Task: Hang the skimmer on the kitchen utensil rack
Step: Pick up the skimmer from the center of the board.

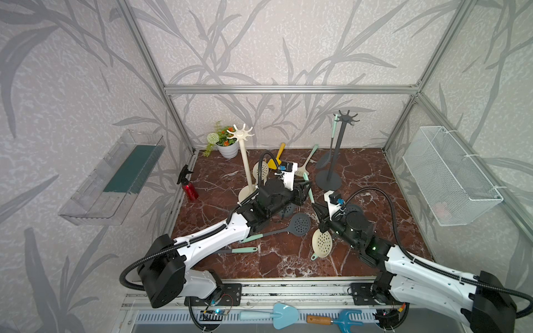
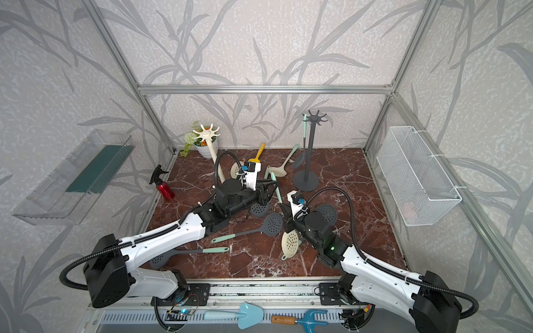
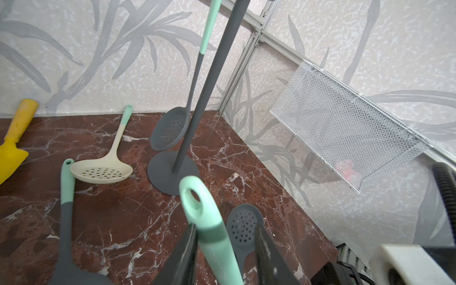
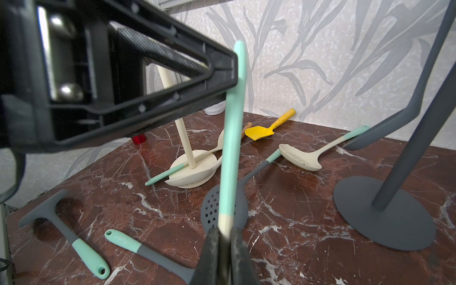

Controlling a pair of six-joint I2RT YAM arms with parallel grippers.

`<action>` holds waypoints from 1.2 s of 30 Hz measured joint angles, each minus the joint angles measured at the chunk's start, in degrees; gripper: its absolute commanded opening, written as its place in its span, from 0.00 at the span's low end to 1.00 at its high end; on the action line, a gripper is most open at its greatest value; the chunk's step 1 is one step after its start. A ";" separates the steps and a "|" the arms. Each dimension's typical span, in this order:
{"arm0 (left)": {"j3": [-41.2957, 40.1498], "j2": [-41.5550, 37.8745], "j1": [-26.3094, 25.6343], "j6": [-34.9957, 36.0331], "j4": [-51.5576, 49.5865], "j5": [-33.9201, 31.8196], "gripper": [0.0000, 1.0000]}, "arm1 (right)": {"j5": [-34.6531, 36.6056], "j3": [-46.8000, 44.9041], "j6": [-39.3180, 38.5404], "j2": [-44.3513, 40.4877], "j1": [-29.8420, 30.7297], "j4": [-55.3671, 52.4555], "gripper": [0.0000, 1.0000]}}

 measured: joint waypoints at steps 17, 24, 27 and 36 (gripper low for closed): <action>0.02 0.02 0.70 -2.75 -1.16 0.76 0.18 | -4.22 1.53 0.55 0.90 0.44 2.14 0.00; 0.07 0.02 0.94 -4.26 1.05 3.82 0.03 | -4.22 1.60 0.42 1.84 0.39 3.28 0.03; 0.04 0.00 1.25 -4.59 1.09 4.37 0.03 | -4.26 1.62 0.20 1.84 0.33 3.28 0.21; -0.35 -1.86 3.67 -4.55 0.15 3.93 0.03 | -5.75 1.70 -1.66 1.86 -0.55 1.68 0.37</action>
